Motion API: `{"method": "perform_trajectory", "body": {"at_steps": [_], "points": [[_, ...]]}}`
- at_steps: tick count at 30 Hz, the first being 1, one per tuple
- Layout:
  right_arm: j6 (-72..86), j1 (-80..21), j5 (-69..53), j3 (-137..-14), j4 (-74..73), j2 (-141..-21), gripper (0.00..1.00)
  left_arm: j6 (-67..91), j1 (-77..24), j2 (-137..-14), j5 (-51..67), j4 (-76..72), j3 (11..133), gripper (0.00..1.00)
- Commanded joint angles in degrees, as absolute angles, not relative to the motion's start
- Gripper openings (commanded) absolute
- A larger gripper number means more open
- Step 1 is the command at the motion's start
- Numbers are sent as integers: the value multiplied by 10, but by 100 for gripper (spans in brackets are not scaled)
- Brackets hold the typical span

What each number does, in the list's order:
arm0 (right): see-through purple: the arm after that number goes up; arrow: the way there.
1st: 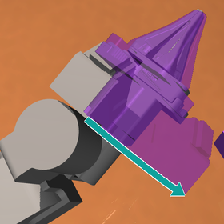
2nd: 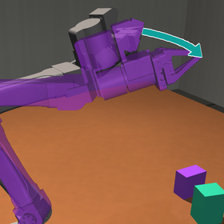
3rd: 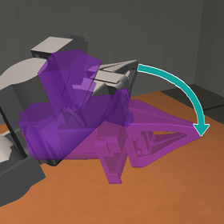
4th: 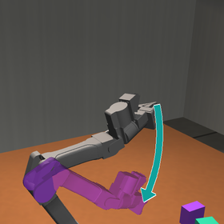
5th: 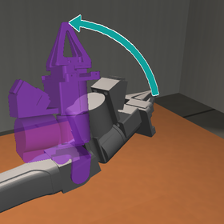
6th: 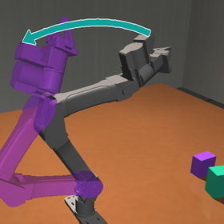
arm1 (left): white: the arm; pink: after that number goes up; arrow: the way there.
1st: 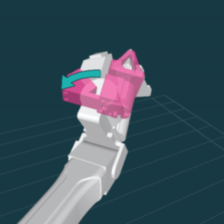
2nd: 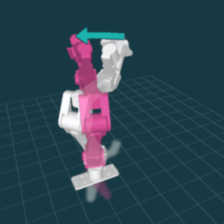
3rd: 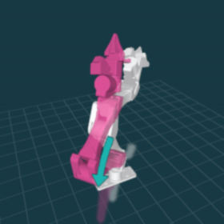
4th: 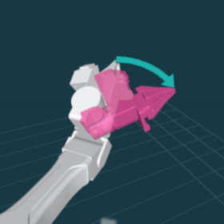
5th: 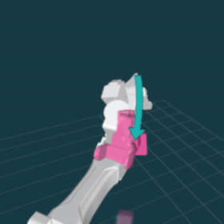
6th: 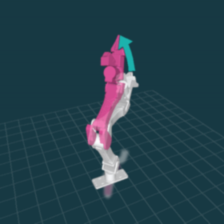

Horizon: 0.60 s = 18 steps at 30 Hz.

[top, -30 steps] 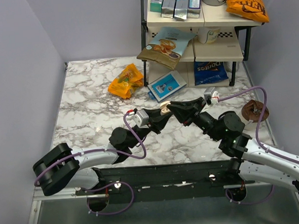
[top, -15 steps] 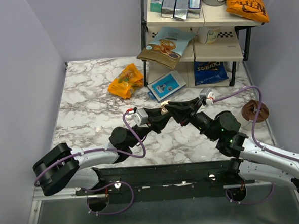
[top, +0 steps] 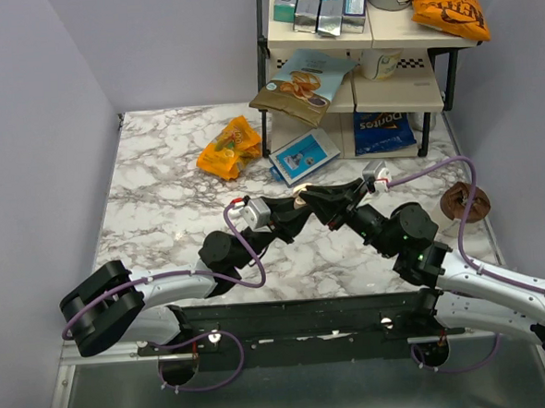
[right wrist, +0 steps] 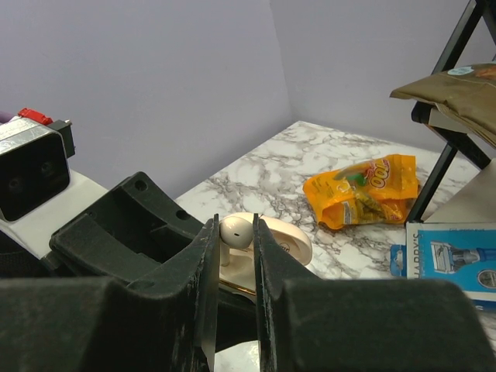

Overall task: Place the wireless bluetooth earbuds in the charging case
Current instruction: Place the earbud in the charging case.

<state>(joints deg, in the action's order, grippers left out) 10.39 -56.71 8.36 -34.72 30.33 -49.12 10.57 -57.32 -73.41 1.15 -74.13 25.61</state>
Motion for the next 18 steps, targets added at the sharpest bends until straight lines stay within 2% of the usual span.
{"method": "perform_trajectory", "body": {"at_steps": [1,14,18], "points": [[95,-576,98,-340,303,-483,6,107,-570,-728,25,-797,266,0],[93,-578,106,-348,267,-476,16,108,-570,-732,25,-802,272,0],[92,-577,105,-353,258,-480,30,108,-570,-732,26,-803,271,0]]}}
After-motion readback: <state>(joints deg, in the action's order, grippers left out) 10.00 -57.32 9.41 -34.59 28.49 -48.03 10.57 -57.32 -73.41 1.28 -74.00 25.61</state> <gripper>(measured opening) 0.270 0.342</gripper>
